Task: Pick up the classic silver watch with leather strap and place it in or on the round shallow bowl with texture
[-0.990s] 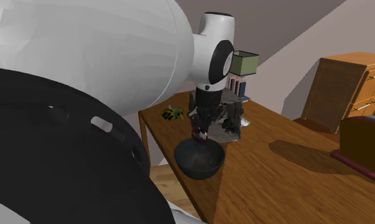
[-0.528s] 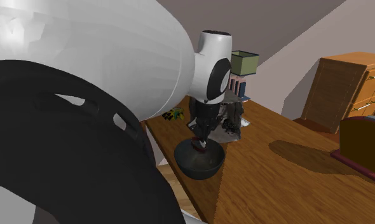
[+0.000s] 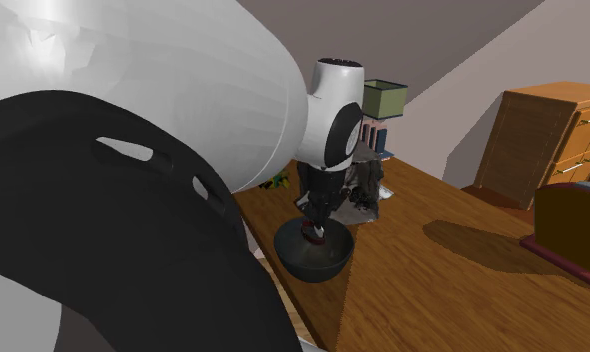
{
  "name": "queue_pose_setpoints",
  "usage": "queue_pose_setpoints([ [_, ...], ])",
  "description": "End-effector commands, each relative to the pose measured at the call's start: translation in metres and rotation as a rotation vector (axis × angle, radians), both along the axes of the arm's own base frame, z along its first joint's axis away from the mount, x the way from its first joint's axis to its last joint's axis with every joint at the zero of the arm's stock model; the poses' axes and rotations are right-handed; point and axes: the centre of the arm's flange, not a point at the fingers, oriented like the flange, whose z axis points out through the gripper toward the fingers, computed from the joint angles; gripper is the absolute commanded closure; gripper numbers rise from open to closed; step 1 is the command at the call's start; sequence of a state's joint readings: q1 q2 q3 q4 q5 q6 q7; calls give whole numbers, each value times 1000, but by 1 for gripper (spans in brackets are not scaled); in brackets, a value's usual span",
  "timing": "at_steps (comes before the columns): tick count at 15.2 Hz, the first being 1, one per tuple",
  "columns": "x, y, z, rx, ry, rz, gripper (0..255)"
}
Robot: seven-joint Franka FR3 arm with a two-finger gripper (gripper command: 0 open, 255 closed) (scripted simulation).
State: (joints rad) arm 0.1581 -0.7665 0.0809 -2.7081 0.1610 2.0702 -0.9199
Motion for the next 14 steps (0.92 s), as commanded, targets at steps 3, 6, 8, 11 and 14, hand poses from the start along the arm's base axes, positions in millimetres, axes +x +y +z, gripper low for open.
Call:
queue_pose_setpoints([
  [3,0,0,0,0,0,0,0],
  [6,0,0,0,0,0,0,0],
  [8,0,0,0,0,0,0,0],
  [11,-4,-4,39,0,0,0,0],
  [14,-6,-6,49,0,0,0,0],
])
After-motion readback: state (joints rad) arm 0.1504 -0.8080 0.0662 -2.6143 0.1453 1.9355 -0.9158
